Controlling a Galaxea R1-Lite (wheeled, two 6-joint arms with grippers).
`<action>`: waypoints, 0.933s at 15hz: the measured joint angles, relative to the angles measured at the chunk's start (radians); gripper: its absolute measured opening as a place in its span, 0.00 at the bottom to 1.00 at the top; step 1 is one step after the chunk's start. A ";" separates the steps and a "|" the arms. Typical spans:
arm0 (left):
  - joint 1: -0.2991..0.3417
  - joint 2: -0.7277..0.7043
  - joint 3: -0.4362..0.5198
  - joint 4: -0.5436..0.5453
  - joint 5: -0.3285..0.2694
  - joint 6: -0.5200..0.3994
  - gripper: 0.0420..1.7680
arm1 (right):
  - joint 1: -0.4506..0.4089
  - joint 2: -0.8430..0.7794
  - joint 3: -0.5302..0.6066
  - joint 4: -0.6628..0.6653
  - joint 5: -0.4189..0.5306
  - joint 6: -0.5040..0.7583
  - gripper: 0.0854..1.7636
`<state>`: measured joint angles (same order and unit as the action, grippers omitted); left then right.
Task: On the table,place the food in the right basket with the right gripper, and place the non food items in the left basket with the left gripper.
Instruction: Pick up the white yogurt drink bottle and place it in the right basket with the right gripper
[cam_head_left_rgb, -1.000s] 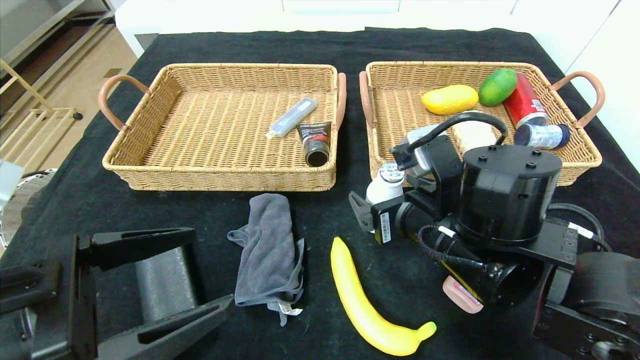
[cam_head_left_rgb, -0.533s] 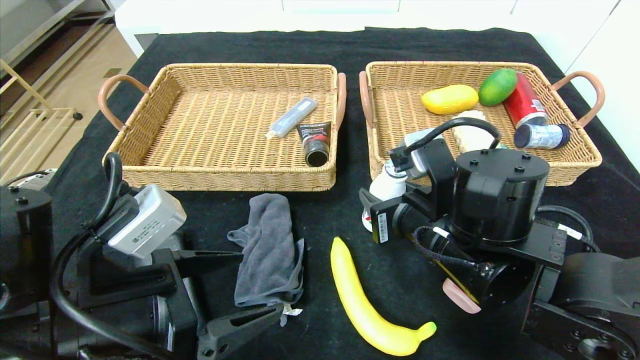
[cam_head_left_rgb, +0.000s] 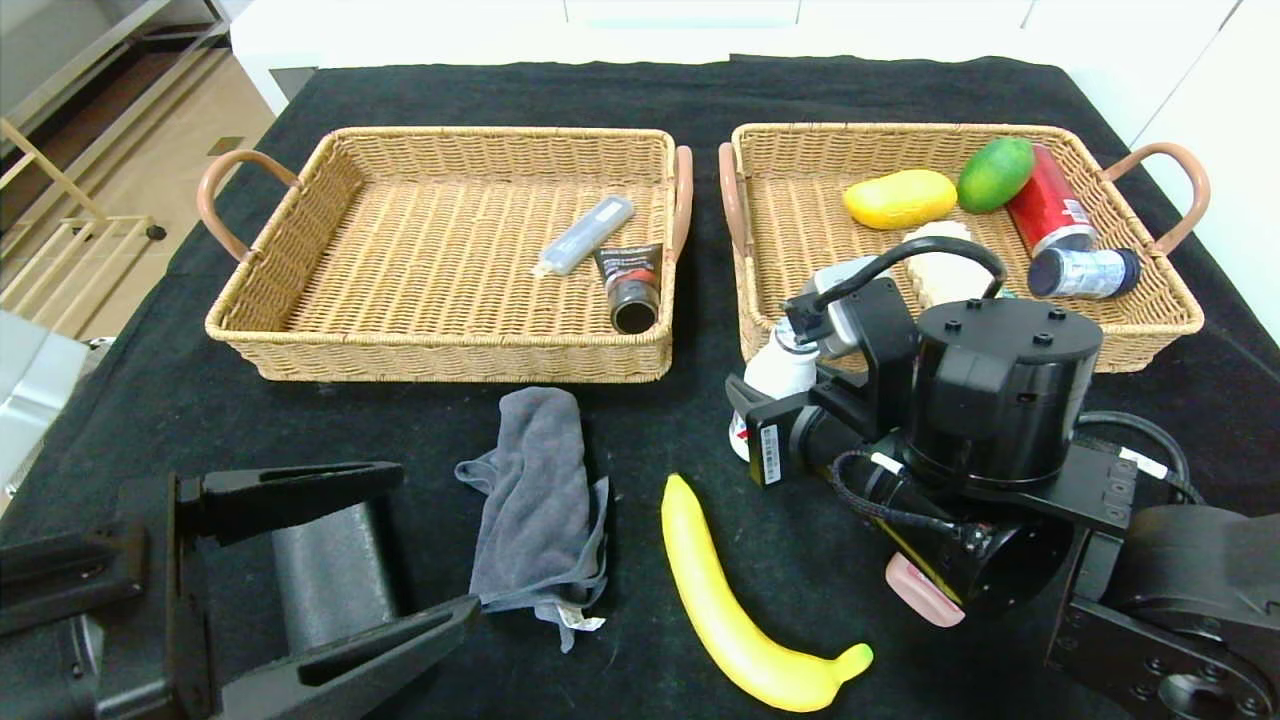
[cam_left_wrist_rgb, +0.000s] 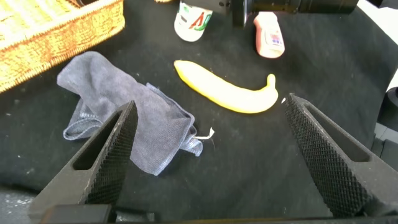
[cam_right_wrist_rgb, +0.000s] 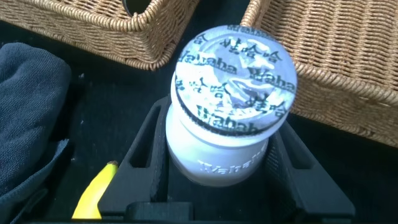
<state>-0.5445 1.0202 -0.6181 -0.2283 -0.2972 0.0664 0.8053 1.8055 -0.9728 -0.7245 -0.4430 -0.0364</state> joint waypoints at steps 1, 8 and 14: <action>0.000 -0.004 0.000 0.000 0.000 0.000 0.97 | 0.000 0.001 -0.001 0.001 0.000 0.000 0.49; 0.000 -0.012 0.000 0.000 0.000 0.001 0.97 | 0.004 -0.004 -0.004 0.010 0.002 -0.005 0.48; 0.001 -0.024 -0.001 -0.002 0.001 0.003 0.97 | 0.036 -0.085 -0.022 0.096 0.001 -0.025 0.48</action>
<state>-0.5430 0.9966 -0.6196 -0.2302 -0.2966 0.0696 0.8413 1.7202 -0.9949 -0.6281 -0.4421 -0.0611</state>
